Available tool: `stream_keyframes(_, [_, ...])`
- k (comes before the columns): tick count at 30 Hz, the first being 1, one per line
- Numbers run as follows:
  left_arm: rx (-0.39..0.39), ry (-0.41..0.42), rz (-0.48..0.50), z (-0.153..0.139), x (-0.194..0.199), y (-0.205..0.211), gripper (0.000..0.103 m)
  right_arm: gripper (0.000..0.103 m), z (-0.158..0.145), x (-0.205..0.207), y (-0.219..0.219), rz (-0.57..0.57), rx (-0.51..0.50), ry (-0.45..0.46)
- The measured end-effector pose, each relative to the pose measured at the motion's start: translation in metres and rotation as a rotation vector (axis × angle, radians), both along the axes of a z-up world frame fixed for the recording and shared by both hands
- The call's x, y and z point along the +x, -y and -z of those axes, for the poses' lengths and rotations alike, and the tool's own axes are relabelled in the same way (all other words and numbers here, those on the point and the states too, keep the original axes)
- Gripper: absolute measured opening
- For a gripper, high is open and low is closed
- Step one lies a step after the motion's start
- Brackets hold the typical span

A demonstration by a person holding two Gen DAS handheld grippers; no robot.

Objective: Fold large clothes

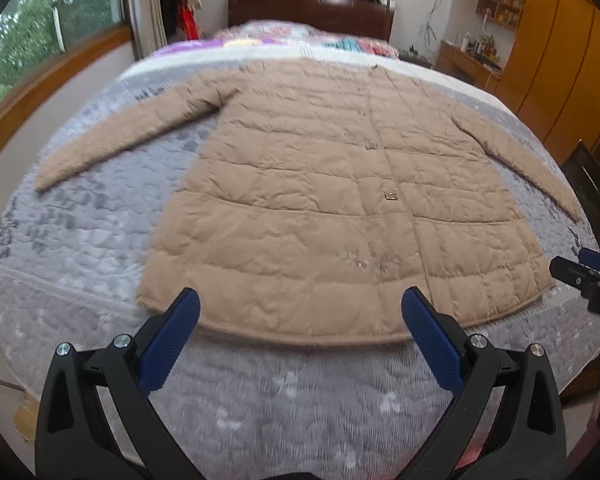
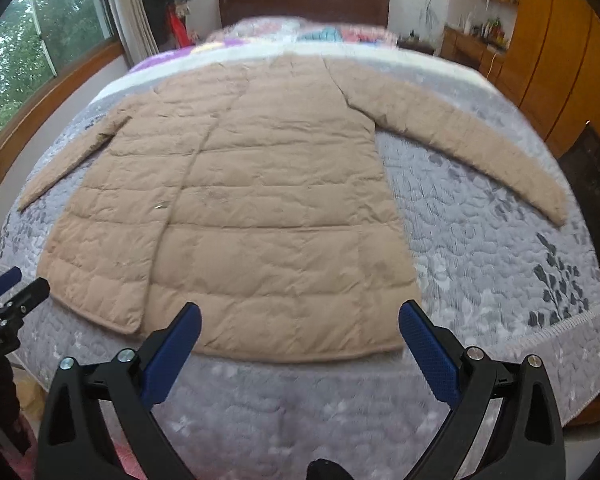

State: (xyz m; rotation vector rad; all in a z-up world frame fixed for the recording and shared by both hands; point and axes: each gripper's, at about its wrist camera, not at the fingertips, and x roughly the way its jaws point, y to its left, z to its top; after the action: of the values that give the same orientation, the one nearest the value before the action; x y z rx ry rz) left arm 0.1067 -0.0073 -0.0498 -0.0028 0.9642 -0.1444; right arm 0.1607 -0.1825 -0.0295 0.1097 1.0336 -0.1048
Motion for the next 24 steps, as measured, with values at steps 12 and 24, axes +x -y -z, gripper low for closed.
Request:
stream_keyframes(12, [0.038, -0.11, 0.138, 0.009, 0.127, 0.069, 0.1, 0.099, 0.006, 0.097, 0.186, 0.268, -0.042, -0.109])
stream_keyframes(24, [0.025, -0.121, 0.25, 0.016, 0.24, 0.175, 0.099, 0.095, 0.05, 0.117, 0.399, 0.587, 0.179, -0.185])
